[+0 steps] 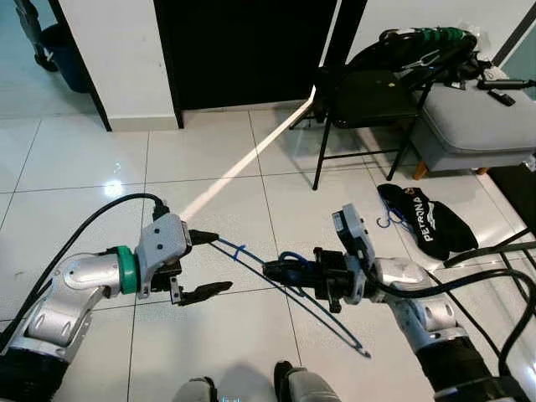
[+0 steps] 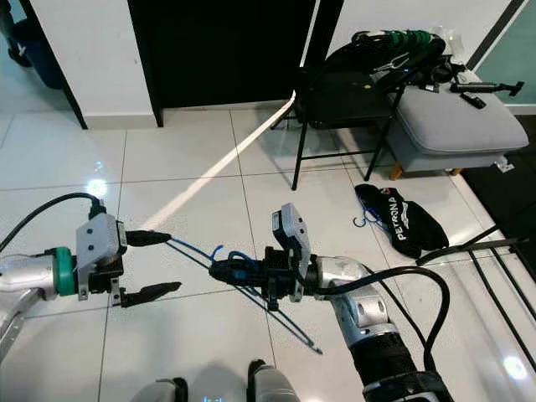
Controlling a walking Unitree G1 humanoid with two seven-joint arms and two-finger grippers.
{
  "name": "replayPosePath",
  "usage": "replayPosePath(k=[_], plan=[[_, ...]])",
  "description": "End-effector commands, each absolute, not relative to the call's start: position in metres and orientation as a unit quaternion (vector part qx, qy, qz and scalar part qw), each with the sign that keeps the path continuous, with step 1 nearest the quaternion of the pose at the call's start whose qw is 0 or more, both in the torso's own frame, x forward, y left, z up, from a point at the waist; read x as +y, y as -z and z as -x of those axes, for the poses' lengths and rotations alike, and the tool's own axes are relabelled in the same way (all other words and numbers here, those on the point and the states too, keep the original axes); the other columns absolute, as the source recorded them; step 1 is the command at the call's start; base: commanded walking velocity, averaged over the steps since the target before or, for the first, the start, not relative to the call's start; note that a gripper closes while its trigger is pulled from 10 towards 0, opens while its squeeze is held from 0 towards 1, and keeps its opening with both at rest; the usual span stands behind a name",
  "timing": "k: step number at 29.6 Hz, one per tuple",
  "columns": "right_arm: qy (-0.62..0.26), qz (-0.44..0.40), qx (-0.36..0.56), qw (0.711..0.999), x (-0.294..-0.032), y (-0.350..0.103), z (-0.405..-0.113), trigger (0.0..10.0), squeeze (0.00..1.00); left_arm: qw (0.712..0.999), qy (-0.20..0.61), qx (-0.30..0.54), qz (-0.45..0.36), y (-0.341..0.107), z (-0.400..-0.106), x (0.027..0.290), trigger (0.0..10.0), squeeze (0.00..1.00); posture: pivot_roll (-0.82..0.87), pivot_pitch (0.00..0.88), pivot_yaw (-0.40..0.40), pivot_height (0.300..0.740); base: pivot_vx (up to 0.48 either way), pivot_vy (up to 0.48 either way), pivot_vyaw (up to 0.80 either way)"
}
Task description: Hang hanger
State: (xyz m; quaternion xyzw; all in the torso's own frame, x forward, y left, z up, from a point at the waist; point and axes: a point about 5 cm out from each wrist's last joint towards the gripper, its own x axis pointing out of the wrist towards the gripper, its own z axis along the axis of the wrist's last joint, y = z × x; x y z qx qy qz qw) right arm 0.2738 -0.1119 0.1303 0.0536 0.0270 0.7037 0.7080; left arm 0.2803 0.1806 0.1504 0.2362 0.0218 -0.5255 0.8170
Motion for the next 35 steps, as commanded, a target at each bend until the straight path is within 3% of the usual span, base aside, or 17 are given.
replayPosePath(k=[1, 14, 22, 30, 35], plan=[[-0.723, -0.056, 0.037, 0.688, -0.11, -0.129, -0.266, 10.0, 0.0, 0.807, 0.535, 0.021, -0.248, -0.145, -0.282, 0.177, 10.0, 0.0, 0.01, 0.111, -0.04, 0.74, 0.0, 0.0, 0.0], [-0.738, -0.053, 0.043, 0.671, -0.107, -0.136, -0.26, 10.0, 0.0, 0.78, 0.572, 0.011, -0.254, -0.145, -0.294, 0.156, 10.0, 0.0, 0.01, 0.107, -0.037, 0.74, 0.0, 0.0, 0.0], [-0.743, -0.053, 0.042, 0.666, -0.104, -0.139, -0.256, 10.0, 0.0, 0.776, 0.594, 0.015, -0.211, -0.147, -0.292, 0.147, 10.0, 0.0, 0.0, 0.109, -0.039, 0.74, 0.0, 0.0, 0.0], [-0.757, -0.049, 0.043, 0.65, -0.1, -0.145, -0.253, 10.0, 0.0, 0.782, 0.58, 0.0, -0.226, -0.139, -0.305, 0.138, 10.0, 0.0, 0.0, 0.109, -0.045, 0.74, 0.0, 0.0, 0.0], [-0.764, -0.047, 0.039, 0.642, -0.098, -0.15, -0.251, 10.0, 0.0, 0.772, 0.589, 0.014, -0.238, -0.129, -0.309, 0.132, 10.0, 0.0, 0.0, 0.11, -0.048, 0.74, 0.0, 0.0, 0.0]])
